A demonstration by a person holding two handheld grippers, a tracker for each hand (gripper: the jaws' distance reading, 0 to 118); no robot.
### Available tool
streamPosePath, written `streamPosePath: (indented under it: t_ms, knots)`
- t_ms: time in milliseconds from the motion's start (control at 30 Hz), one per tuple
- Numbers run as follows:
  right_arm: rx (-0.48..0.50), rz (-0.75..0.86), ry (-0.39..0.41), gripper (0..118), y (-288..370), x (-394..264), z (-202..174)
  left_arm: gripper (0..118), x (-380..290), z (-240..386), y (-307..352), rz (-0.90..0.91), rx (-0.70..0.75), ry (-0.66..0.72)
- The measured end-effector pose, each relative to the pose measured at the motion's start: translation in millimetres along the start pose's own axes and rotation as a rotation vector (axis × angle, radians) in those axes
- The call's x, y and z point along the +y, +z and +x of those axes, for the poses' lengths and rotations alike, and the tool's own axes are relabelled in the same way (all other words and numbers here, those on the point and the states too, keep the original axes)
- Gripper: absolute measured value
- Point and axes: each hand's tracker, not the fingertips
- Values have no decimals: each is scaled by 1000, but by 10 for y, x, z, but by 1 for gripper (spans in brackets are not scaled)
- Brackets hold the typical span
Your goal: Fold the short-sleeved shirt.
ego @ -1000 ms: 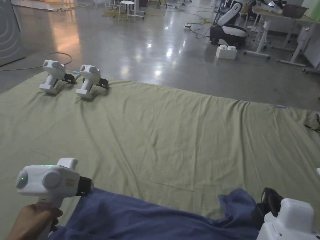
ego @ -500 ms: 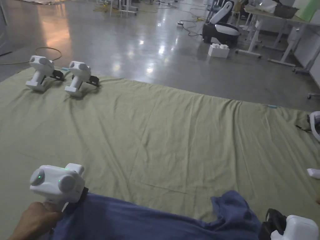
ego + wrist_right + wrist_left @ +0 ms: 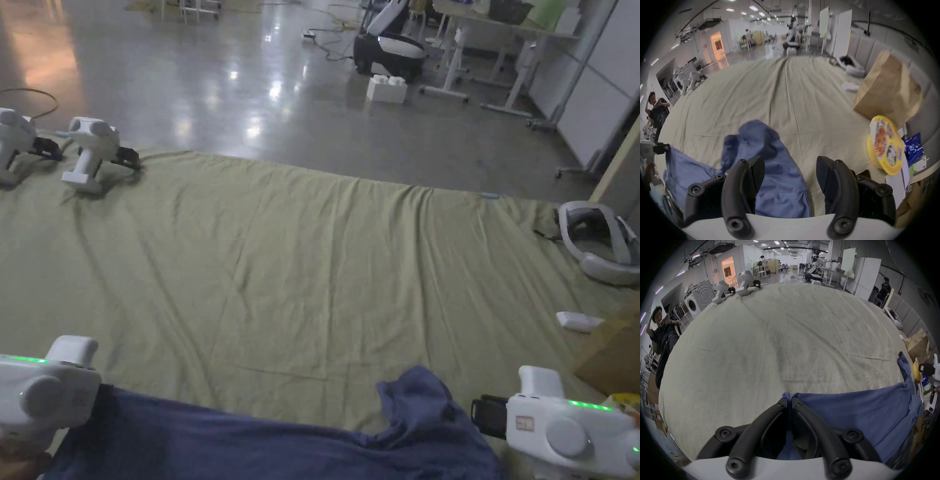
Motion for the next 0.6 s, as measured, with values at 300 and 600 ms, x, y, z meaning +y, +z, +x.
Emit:
streamPosePath:
  t_ms: [300,600]
  knots:
    - [24,-229,97,72,-713,-98,-58,7,-32,71,158,8,2,5]
    - [22,-172,145,5,-597,-133,-214,7,-59,127,196,17,9,8]
